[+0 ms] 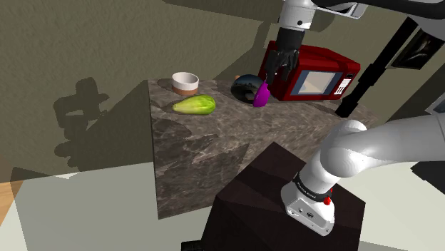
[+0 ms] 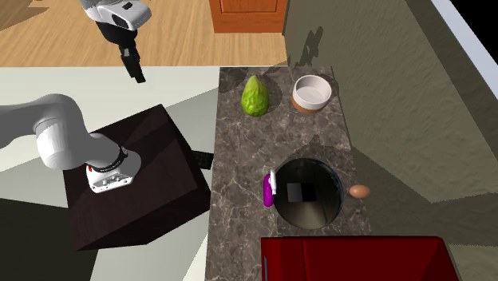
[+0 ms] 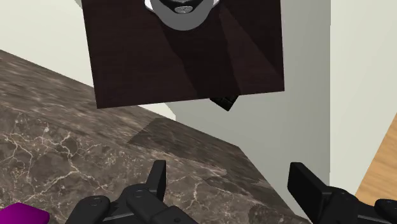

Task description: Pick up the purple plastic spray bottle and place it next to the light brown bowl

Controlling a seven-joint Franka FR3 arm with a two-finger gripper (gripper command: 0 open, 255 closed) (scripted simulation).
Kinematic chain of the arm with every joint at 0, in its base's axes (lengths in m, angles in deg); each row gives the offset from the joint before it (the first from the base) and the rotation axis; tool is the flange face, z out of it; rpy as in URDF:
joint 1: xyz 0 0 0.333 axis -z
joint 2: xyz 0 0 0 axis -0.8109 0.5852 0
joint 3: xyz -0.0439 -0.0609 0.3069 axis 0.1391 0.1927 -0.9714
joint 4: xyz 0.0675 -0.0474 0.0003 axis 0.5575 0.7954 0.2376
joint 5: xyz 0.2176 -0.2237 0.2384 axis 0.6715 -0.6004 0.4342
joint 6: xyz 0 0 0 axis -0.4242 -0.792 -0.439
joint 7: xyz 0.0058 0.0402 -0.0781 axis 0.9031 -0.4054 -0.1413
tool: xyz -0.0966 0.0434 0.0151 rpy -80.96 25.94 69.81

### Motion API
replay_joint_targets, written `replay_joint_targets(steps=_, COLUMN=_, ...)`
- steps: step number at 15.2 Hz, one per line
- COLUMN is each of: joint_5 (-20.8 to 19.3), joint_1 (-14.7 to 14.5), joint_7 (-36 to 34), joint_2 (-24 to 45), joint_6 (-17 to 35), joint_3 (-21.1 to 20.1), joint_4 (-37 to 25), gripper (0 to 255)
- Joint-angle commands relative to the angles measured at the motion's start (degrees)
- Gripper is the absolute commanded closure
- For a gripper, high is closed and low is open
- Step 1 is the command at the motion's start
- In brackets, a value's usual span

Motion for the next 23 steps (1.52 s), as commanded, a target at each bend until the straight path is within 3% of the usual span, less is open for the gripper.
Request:
replay_joint_targets(steps=1, joint_5=0.00, joint_1=0.00, joint_7=0.00, joint_2=0.00, joint_6=0.00, joint_3=0.00, joint_4=0.00, gripper=0)
replay_joint_targets(steps=8, joint_5=-7.65, joint_1=0.70, joint_7=18.23, joint_2=-8.22, joint_6=5.90, joint_3=12.03, joint_4=8.90, gripper=0)
replay_joint_targets(steps=15, joint_5=-15.51, joint_1=1.01, joint_7=36.81, joint_2=-9.20, joint_6=13.47, joint_3=26.67, joint_4=12.08, gripper=0)
replay_joint_targets(steps=19, joint_5=-18.76, joint_1=-0.60, joint_7=47.53, joint_2=-6.37, joint_6=18.43, joint_3=36.03, joint_4=11.05, gripper=0)
replay_joint_targets(steps=23, joint_5=-20.21, joint_1=-4.61, joint_7=58.40, joint_2=-1.74, joint_6=23.35, joint_3=46.18, joint_4=7.97, gripper=0)
